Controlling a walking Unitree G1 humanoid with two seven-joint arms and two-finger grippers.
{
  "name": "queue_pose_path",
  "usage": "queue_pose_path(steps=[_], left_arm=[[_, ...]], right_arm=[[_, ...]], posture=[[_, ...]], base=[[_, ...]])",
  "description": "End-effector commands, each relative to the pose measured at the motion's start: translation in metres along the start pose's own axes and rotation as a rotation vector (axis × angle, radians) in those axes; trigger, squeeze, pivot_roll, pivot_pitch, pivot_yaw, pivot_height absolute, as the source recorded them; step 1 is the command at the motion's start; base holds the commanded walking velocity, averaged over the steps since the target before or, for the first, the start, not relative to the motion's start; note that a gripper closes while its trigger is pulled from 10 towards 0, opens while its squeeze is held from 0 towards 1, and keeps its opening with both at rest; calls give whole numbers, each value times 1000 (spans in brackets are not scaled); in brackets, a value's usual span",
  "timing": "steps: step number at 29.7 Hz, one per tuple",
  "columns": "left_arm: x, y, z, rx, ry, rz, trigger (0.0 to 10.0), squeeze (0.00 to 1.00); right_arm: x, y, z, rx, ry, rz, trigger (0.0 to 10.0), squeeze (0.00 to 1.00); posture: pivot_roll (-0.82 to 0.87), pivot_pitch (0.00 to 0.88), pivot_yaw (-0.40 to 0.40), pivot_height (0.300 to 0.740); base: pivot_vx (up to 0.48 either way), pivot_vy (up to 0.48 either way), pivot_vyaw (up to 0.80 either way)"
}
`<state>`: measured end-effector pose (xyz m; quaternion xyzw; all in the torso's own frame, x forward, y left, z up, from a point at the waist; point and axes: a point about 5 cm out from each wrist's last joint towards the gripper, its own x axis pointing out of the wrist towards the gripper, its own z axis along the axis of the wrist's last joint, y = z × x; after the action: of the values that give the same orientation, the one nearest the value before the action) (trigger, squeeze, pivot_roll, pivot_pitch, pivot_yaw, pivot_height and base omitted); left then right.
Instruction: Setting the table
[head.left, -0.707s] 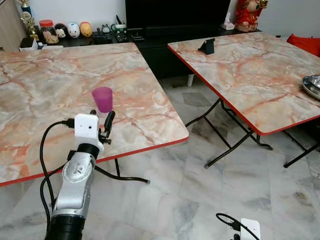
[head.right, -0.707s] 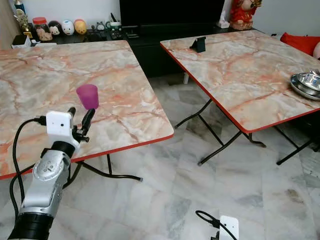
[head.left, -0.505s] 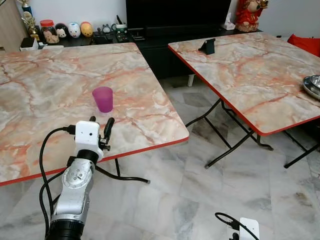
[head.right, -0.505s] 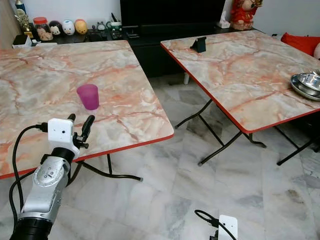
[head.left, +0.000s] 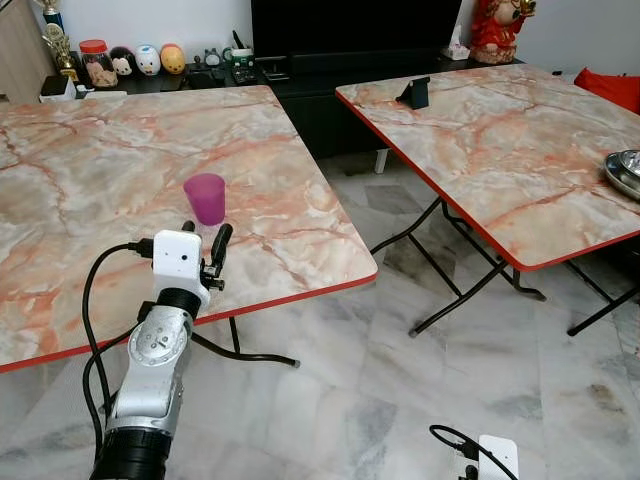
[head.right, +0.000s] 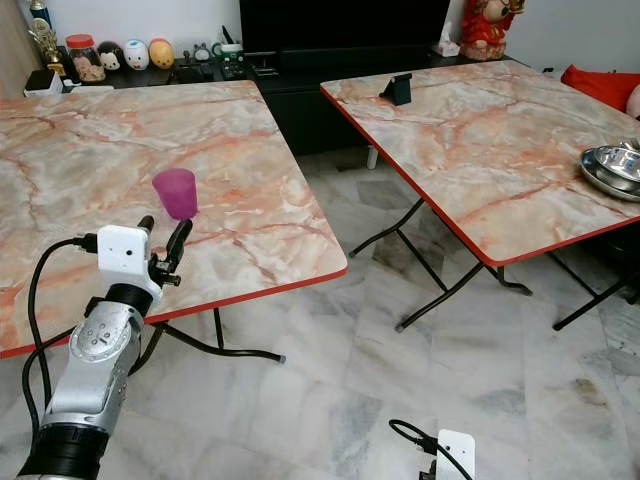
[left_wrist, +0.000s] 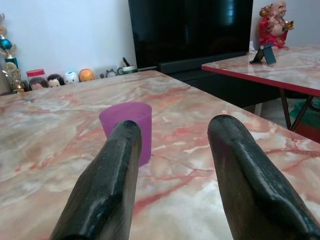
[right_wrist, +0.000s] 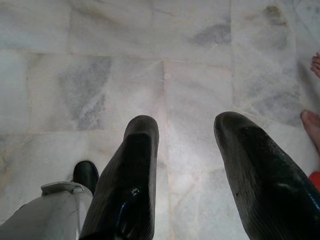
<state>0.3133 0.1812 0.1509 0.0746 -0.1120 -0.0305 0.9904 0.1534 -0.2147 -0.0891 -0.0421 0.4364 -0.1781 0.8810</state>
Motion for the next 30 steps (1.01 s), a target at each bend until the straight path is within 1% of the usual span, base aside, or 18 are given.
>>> queue_pose_path(steps=[1,15,21,30], left_arm=[[4,-2,5,-17,-12,-8,10000,0],[7,-2,9,-28,-19,-4,10000,0],[8,-2,9,-28,-20,-4,10000,0],[8,-2,10,-25,-20,-13,10000,0]], right_arm=[[1,1,7,4,-26,-2,10000,0],[2,1,10,-4,-44,-1,10000,0],[2,2,11,-25,-49,8,10000,0],[1,5,11,-21,-45,11,10000,0]], posture=[[125,0,-54,728],[125,0,-56,728],[125,0,-56,728],[129,0,-57,728]], base=[[277,0,0],[318,0,0],[322,0,0],[323,0,0]])
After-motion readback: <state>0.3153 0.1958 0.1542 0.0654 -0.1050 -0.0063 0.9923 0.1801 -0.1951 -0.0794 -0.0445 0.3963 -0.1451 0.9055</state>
